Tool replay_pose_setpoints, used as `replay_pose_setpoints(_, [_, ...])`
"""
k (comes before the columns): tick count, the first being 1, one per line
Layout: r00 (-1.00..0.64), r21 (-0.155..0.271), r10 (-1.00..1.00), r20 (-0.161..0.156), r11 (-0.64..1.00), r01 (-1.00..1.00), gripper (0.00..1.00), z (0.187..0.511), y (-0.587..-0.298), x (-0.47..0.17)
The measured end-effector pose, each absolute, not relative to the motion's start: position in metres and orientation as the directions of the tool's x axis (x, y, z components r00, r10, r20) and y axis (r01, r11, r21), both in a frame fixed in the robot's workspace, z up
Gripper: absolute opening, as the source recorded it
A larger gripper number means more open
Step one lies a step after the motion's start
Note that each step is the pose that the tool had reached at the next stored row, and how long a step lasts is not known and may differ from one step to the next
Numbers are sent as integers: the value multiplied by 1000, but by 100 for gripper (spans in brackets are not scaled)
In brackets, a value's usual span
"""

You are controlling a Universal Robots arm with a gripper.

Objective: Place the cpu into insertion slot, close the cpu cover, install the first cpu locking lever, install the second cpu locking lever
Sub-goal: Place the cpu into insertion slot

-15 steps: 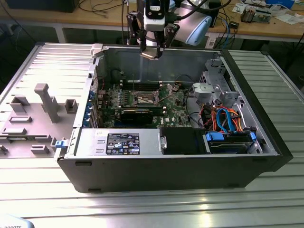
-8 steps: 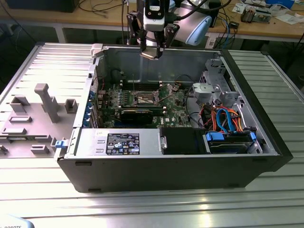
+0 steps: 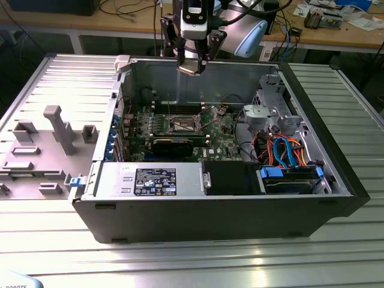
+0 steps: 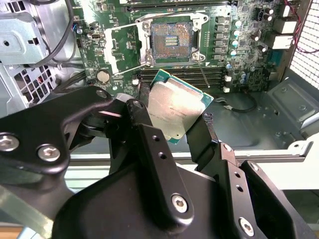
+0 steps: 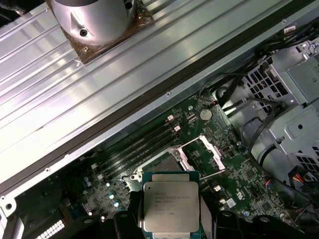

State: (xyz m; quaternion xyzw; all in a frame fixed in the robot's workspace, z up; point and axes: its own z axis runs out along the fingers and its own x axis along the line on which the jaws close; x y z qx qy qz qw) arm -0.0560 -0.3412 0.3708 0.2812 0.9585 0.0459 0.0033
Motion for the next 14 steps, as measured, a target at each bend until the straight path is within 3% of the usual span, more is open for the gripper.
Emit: replay_pose_setpoints(14, [-837,90,547,19,833,547,54,371,-341,-56])
